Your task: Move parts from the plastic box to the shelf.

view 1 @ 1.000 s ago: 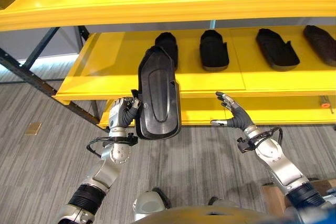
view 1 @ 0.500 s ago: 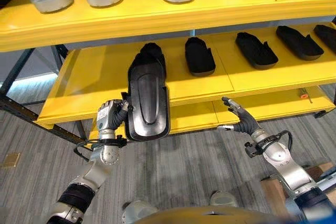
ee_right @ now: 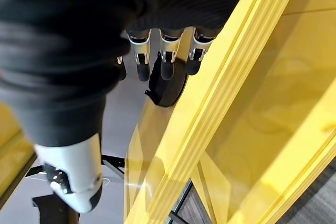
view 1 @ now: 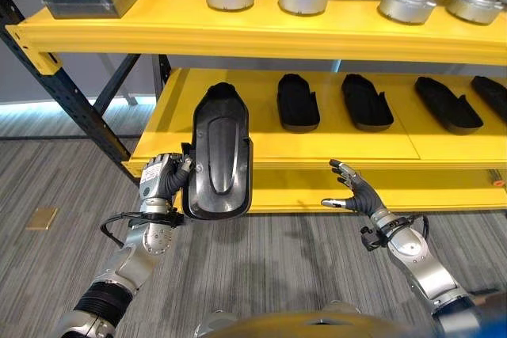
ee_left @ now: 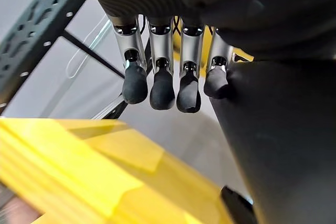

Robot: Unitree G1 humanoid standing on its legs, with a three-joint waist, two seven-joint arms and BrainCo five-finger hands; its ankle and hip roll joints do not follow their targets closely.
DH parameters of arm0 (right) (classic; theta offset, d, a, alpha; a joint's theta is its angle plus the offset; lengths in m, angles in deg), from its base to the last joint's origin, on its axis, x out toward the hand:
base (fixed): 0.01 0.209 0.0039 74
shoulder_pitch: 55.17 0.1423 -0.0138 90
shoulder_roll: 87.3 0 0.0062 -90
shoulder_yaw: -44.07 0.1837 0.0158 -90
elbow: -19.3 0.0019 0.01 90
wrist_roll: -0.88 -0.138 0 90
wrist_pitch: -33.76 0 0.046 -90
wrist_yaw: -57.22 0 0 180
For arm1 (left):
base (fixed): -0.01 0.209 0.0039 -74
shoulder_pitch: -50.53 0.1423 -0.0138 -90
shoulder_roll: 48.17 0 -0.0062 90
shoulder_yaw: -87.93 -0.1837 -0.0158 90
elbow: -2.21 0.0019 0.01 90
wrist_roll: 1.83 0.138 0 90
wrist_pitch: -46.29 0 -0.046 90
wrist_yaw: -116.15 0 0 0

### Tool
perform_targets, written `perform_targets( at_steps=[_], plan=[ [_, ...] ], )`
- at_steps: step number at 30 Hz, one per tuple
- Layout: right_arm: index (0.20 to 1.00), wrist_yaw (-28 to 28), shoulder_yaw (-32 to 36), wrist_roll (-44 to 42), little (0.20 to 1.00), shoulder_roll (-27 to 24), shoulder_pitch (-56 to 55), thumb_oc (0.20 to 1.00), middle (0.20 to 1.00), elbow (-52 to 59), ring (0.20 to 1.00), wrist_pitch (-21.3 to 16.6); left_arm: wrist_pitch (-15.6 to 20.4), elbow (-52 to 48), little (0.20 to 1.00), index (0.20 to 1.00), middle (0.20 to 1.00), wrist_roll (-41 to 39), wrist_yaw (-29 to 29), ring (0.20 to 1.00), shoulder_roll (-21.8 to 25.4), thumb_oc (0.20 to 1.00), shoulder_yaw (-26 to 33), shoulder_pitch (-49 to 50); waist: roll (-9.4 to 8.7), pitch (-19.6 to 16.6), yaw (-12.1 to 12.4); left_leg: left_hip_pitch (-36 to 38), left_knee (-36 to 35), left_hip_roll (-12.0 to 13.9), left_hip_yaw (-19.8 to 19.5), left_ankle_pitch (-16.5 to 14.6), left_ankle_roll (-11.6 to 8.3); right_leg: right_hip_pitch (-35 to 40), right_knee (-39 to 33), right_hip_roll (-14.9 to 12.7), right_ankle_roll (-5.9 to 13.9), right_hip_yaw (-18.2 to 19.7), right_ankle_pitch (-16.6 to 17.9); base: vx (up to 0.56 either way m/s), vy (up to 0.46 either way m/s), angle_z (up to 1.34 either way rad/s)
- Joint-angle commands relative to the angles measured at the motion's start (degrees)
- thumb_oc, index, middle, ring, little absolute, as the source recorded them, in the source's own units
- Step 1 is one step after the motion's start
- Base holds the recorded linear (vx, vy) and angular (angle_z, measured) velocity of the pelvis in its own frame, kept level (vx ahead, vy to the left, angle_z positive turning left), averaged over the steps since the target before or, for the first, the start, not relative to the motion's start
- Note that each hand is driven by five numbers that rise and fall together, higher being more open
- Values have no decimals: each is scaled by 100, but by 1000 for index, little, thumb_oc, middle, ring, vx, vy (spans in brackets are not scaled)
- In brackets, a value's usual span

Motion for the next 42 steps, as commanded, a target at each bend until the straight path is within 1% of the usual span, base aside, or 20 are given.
perform_targets(
  at_steps=[1,3,4,6,7,8,9,10,11,12,13,15,19,20,27,35,37,39,41,42],
  plan=[
    [1000,225,108,57,1000,-128,291,1000,1000,288,1000,-284,407,-664,200,200,200,179,174,200,-132,200,346,-277,270,-90,215,18,-280,-188,-582,194,215,35,699,335,173,-389,-1217,-56,255,4],
    [1000,370,-5,137,1000,-82,435,1000,1000,284,1000,-192,431,-702,200,200,200,142,72,200,-141,200,369,-311,301,-79,413,18,-427,-321,-506,227,254,16,617,139,214,-731,-984,-35,220,-5],
    [1000,381,-19,150,1000,-77,456,1000,1000,283,1000,-179,440,-709,200,200,200,155,62,200,-142,200,377,-312,304,-75,435,23,-448,-335,-494,236,259,19,597,118,222,-770,-949,-23,184,-1],
    [1000,405,-74,204,1000,-54,558,1000,1000,355,1000,-66,455,-783,200,200,200,116,-44,200,-144,200,451,-266,357,-37,569,94,-579,-369,-295,275,260,-13,581,-78,247,-1187,-756,-10,175,-12],
    [1000,381,-76,196,1000,-51,576,1000,1000,392,1000,-34,432,-813,200,200,200,120,-74,200,-147,200,483,-257,369,-18,574,100,-607,-382,-260,283,261,-34,617,-36,235,-1219,-799,38,133,-32],
    [1000,305,-62,163,1000,-62,573,1000,1000,438,1000,-28,356,-812,200,200,200,132,-112,200,-180,200,491,-292,327,-6,516,40,-612,-416,-265,289,238,-17,502,233,237,-1108,-902,65,45,-31],
    [1000,279,-60,151,1000,-74,567,1000,1000,454,1000,-38,311,-820,200,200,200,131,-136,200,-197,200,485,-309,293,-6,487,5,-602,-421,-275,296,221,-5,408,374,236,-1033,-929,105,-15,-19],
    [1000,220,-62,115,1000,-111,554,1000,1000,485,1000,-64,189,-868,200,200,200,118,-163,200,-242,200,452,-333,203,-7,434,-98,-537,-388,-266,318,170,57,68,708,213,-882,-912,77,-32,5],
    [1000,210,-63,110,1000,-116,553,1000,1000,488,1000,-69,174,-876,200,200,200,117,-168,200,-248,200,447,-335,194,-7,429,-112,-527,-381,-264,320,164,69,24,748,208,-867,-904,99,-48,10],
    [1000,144,-77,124,1000,-157,592,1000,1000,476,1000,-127,115,-895,200,200,200,116,-114,200,-279,200,402,-327,111,20,404,-232,-458,-357,-202,351,95,160,-360,1003,131,-799,-847,94,-43,-12],
    [1000,132,-107,185,1000,-186,627,1000,1000,435,1000,-217,72,-899,200,200,200,119,-87,200,-315,200,366,-328,63,55,388,-359,-367,-326,-190,389,27,246,-644,1160,66,-704,-758,136,-62,-21],
    [1000,86,-145,231,1000,-218,678,1000,1000,344,1000,-359,33,-897,200,200,200,134,-55,200,-358,200,284,-330,5,113,298,-589,-168,-279,-276,436,-56,298,-1073,1321,-44,-358,-573,125,-61,-15],
    [1000,196,-166,318,1000,-249,704,1000,1000,250,1000,-490,109,-825,200,200,200,234,-74,200,-452,200,170,-407,8,135,170,-633,-72,-297,-409,353,-45,176,-1204,1299,-51,-9,-459,135,-87,2],
    [1000,293,-111,359,1000,-253,627,1000,1000,262,1000,-509,332,-657,200,200,200,413,-143,200,-540,200,107,-438,30,103,0,-305,-209,-376,-394,199,-27,110,-1204,1310,2,185,-403,243,-149,28],
    [1000,157,-95,368,1000,-239,595,1000,1000,179,1000,-520,316,-641,200,200,200,344,-229,200,-530,200,-8,-418,44,-39,-74,-8,-166,-404,-244,-40,-26,145,-1183,1366,-24,47,-455,192,-98,33],
    [1000,374,-198,561,1000,-329,759,1000,1000,107,1000,-573,295,-756,200,200,200,305,-193,200,-427,200,-97,-365,-27,-28,-70,-167,451,-218,-73,-353,24,203,-1169,1356,-167,-81,-574,128,-100,1],
    [1000,331,-213,514,1000,-337,778,1000,1000,62,1000,-594,248,-777,200,200,200,292,-70,200,-402,200,-13,-303,-50,-37,-69,-188,737,-180,35,-525,77,251,-1171,1336,-223,-144,-608,162,-158,-5],
    [1000,256,-226,478,1000,-347,780,1000,1000,40,1000,-615,176,-768,200,200,200,279,40,200,-374,200,71,-271,-54,-37,-65,-246,1107,-118,103,-528,53,285,-1143,1373,-307,-184,-671,117,-145,-6],
    [1000,155,-230,394,1000,-383,783,1000,1000,73,1000,-628,150,-734,200,200,200,306,191,200,-347,200,168,-293,-65,-25,-70,-376,1810,54,181,-352,-91,332,-1134,1469,-436,-189,-762,98,-152,-5],
    [1000,125,-226,381,1000,-393,780,1000,1000,84,1000,-634,154,-725,200,200,200,302,227,200,-334,200,199,-306,-60,-28,-74,-402,1951,80,203,-336,-108,333,-1121,1485,-460,-201,-784,97,-130,-3]
  ],
)
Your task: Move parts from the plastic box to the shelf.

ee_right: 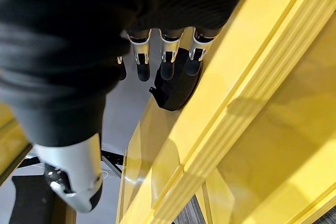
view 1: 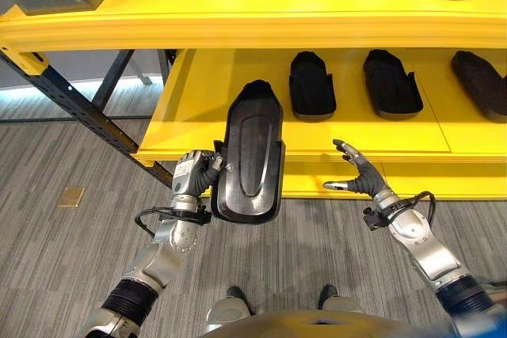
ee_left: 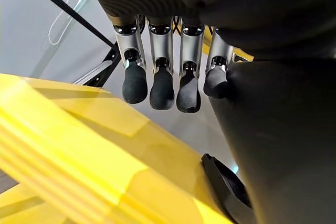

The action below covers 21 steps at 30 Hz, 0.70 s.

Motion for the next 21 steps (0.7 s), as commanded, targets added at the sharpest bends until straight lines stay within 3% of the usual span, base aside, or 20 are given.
perform_targets(
  at_steps=[1,4,7,9,10,13,16,21],
  plan=[
    [1000,-146,-119,-76,1000,-75,320,1000,1000,131,1000,-447,186,-317,200,200,200,-93,604,200,340,200,463,-208,-247,-204,-31,-336,1861,32,310,-592,-358,-333,146,383,-157,227,30,97,-88,-4],
    [1000,-230,-195,-43,1000,-76,303,1000,1000,115,1000,-398,-20,-253,200,200,200,-268,749,200,350,200,565,-313,-163,-166,-56,-518,1981,251,182,-324,-437,-373,358,472,-249,278,-133,105,-36,-3],
    [1000,-272,-248,-30,1000,-77,292,1000,1000,155,1000,-279,-66,-134,200,200,200,-409,833,200,358,200,678,-334,-100,-231,-116,-300,1025,242,223,-205,-376,-392,426,406,-191,204,-146,108,158,-19],
    [1000,-324,-252,1,1000,-121,241,1000,1000,195,1000,-220,-64,-82,200,200,200,-443,892,200,339,200,736,-301,-49,-271,-95,-288,366,261,26,172,-486,-363,460,386,-156,237,-162,147,208,-9],
    [1000,-335,-269,12,1000,-145,208,1000,1000,207,1000,-185,-79,-53,200,200,200,-446,928,200,307,200,758,-294,-30,-268,-69,-357,253,358,-145,463,-591,-336,491,380,-164,291,-191,171,199,-5],
    [1000,-403,-291,65,1000,-171,168,1000,1000,175,1000,-196,-171,-1,200,200,200,-517,1000,200,311,200,788,-337,-14,-290,-84,-448,176,524,-283,643,-632,-339,685,307,-176,313,-282,114,139,-24],
    [1000,-401,-412,8,1000,-222,111,1000,1000,124,1000,-188,-352,223,200,200,200,-578,923,200,335,200,814,-552,5,-349,-146,-398,33,601,-261,547,-587,-335,972,266,-174,324,-461,244,209,-15],
    [1000,-446,-470,-38,1000,-129,33,1000,1000,43,1000,-204,-495,547,200,200,200,-549,878,200,341,200,795,-736,-38,-446,-180,-293,55,525,-287,447,-550,-282,995,269,-157,391,-463,149,137,-5]
  ],
)
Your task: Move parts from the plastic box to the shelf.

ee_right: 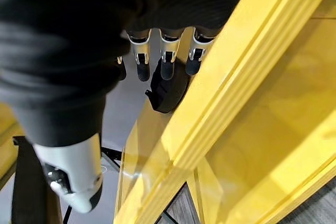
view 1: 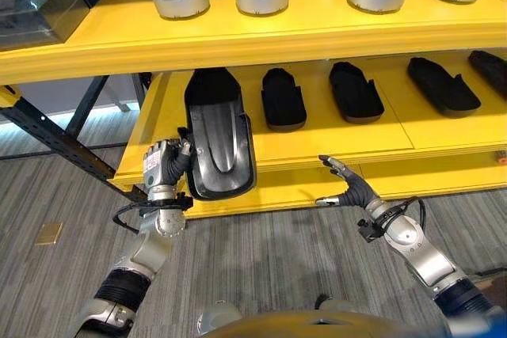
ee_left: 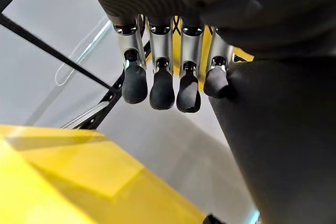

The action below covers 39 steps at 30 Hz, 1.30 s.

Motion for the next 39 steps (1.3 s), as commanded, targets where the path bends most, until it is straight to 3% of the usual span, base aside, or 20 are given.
perform_targets(
  at_steps=[1,8,13,36,37,39],
  plan=[
    [1000,-75,-45,14,1000,-4,65,1000,1000,96,1000,-258,139,319,200,200,200,9,275,200,237,200,233,-364,97,-254,13,-434,-310,153,-53,176,-109,-171,567,187,77,1,-299,116,148,-6],
    [1000,-322,-57,-192,1000,98,-20,1000,1000,8,1000,-263,83,709,200,200,200,-89,269,200,214,200,97,-646,87,-319,-9,-249,-570,-191,-130,-180,41,-151,461,92,211,109,-180,78,135,-4],
    [1000,-618,-5,-607,1000,232,-58,1000,1000,0,1000,-113,98,758,200,200,200,-35,262,200,165,200,50,-593,76,-316,44,-226,-693,-276,-196,-175,59,-155,431,74,248,113,-163,28,65,0],
    [1000,-1128,38,-1189,1000,538,6,1000,1000,-287,1000,15,320,476,200,200,200,168,210,200,41,200,48,-290,78,-215,195,-322,-845,-313,-286,-73,33,-205,243,23,275,59,-43,-14,2,0],
    [1000,-1197,148,-1515,1000,720,4,1000,1000,-381,1000,-204,364,189,200,200,200,-318,-534,200,-333,200,-264,35,98,-348,520,117,-1361,-662,-139,-48,30,-42,-402,-125,636,-585,561,0,0,0],
    [1000,-1292,156,-1532,1000,731,4,1000,1000,-349,1000,-172,395,169,200,200,200,-291,-540,200,-330,200,-255,55,90,-334,505,123,-1375,-665,-137,-58,24,-79,-402,-123,643,-563,570,-27,-34,8]
  ],
)
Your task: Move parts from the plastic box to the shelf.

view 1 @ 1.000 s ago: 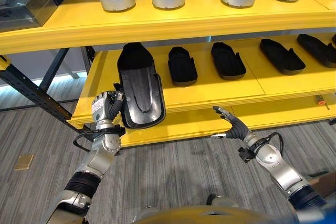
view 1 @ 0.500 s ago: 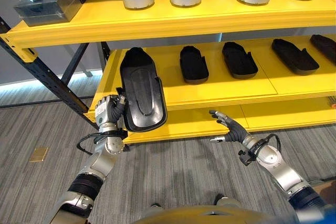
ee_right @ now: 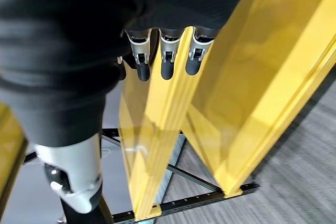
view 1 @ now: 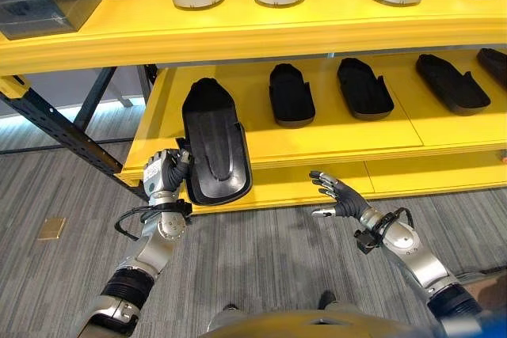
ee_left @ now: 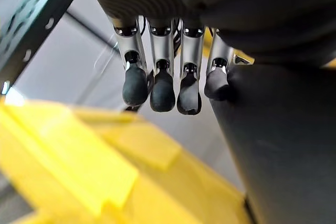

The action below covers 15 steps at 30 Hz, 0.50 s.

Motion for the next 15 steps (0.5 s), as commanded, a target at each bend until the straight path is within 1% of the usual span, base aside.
perform_targets(
  at_steps=[1,15],
  plan=[
    [1000,-152,87,-331,1000,327,91,1000,1000,144,1000,-332,409,-354,200,200,200,-56,15,200,124,200,-91,-92,-228,-253,227,-320,40,-379,-62,133,9,-32,21,-286,479,-469,248,-38,-34,11],
    [1000,-73,63,-172,1000,319,200,1000,1000,136,1000,-267,437,-315,200,200,200,-45,86,200,165,200,-81,-143,-217,-194,228,-351,69,-352,-70,115,-7,-93,21,-294,466,-441,235,-5,-1,0]
  ],
)
